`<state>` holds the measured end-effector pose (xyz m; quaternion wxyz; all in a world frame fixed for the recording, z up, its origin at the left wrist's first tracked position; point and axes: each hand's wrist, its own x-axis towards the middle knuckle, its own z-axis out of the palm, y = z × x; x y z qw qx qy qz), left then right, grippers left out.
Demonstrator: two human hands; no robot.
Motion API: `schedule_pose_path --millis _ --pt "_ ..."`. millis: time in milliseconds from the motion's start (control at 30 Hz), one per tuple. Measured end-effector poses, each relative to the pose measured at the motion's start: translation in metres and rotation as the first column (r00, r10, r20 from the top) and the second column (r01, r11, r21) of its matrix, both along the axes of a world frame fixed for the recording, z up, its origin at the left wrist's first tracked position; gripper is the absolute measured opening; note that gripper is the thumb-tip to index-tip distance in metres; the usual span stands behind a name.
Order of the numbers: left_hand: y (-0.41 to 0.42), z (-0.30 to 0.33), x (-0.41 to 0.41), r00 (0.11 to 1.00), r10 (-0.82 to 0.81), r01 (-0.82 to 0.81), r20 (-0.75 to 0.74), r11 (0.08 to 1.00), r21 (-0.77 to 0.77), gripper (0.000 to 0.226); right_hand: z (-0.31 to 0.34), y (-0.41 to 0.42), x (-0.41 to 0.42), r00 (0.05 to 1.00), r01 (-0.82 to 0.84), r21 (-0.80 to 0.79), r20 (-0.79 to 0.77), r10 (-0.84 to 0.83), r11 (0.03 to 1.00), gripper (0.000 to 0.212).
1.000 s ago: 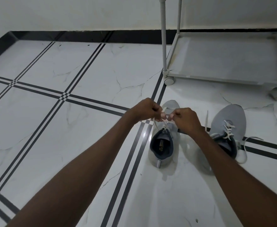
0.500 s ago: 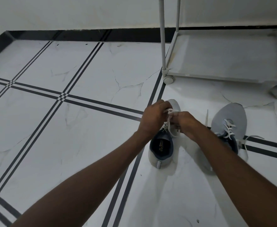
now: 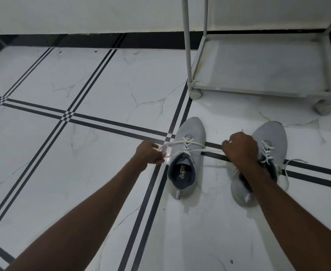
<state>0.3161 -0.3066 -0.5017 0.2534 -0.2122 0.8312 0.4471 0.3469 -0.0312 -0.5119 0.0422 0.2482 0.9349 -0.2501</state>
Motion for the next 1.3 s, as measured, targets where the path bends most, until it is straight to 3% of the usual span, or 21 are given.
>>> schedule_pose_path --millis 67,133,200,300,367,433,533,600,700,933,1067,1133,1233,1300 --pt "0.009 0.002 -0.002 0.954 -0.263 0.226 -0.143 0.946 -0.232 0.055 0.001 -0.017 0.001 0.989 -0.133 0.129 -0.044 0.140 0.983 0.024" --pt "0.022 0.009 -0.002 0.855 -0.477 0.408 -0.201 0.860 -0.306 0.048 -0.001 -0.034 0.004 0.956 -0.259 0.058 -0.129 0.264 0.964 0.025" --pt "0.034 0.013 0.001 0.782 -0.601 0.538 -0.162 0.784 -0.311 0.037 -0.004 -0.049 0.009 0.919 -0.370 -0.063 -0.172 0.355 0.927 0.019" --pt "0.039 0.012 0.005 0.761 -0.630 0.546 -0.156 0.751 -0.372 0.026 -0.012 -0.063 0.016 0.888 -0.446 -0.128 -0.184 0.421 0.886 0.010" --pt "0.039 0.011 0.006 0.792 -0.584 0.508 -0.181 0.793 -0.336 0.022 -0.014 -0.065 0.015 0.914 -0.401 -0.234 -0.162 0.371 0.886 0.016" --pt "0.037 0.009 0.007 0.813 -0.552 0.492 -0.188 0.822 -0.287 0.022 -0.006 -0.063 0.011 0.967 -0.252 -0.452 -0.094 0.235 0.856 0.025" --pt "0.034 0.009 0.009 0.852 -0.489 0.462 -0.189 0.871 -0.168 0.021 0.002 -0.059 0.009 0.985 0.043 -0.789 0.135 0.104 0.613 0.030" --pt "0.030 0.011 0.007 0.842 -0.503 0.484 -0.194 0.864 -0.142 0.014 0.000 -0.047 0.010 0.957 0.041 -0.834 0.190 0.218 0.550 0.037" --pt "0.023 0.009 0.006 0.810 -0.557 0.517 -0.186 0.826 -0.224 0.004 -0.002 -0.025 0.009 0.906 -0.123 -0.808 0.145 0.397 0.576 0.033" --pt "0.004 -0.011 0.020 0.853 -0.518 0.470 -0.063 0.816 -0.335 0.008 -0.023 -0.010 0.018 0.923 -0.225 -0.596 0.124 0.365 0.771 0.034" --pt "-0.012 -0.003 0.012 0.855 -0.513 0.516 0.071 0.833 -0.198 0.003 -0.012 -0.011 0.015 0.892 -0.307 -0.484 0.154 0.425 0.819 0.033" --pt "-0.024 0.005 0.006 0.871 -0.480 0.489 0.103 0.867 -0.097 0.004 -0.005 -0.005 0.011 0.906 -0.204 -0.574 0.196 0.374 0.793 0.029" --pt "-0.026 0.019 -0.001 0.917 -0.384 0.362 0.106 0.914 0.184 0.013 0.006 0.001 0.003 0.941 -0.051 -0.767 0.177 0.287 0.640 0.024" --pt "-0.017 0.024 -0.001 0.950 -0.293 0.234 0.106 0.895 0.379 0.022 0.012 -0.003 -0.002 0.962 -0.023 -0.875 0.112 0.248 0.483 0.028"
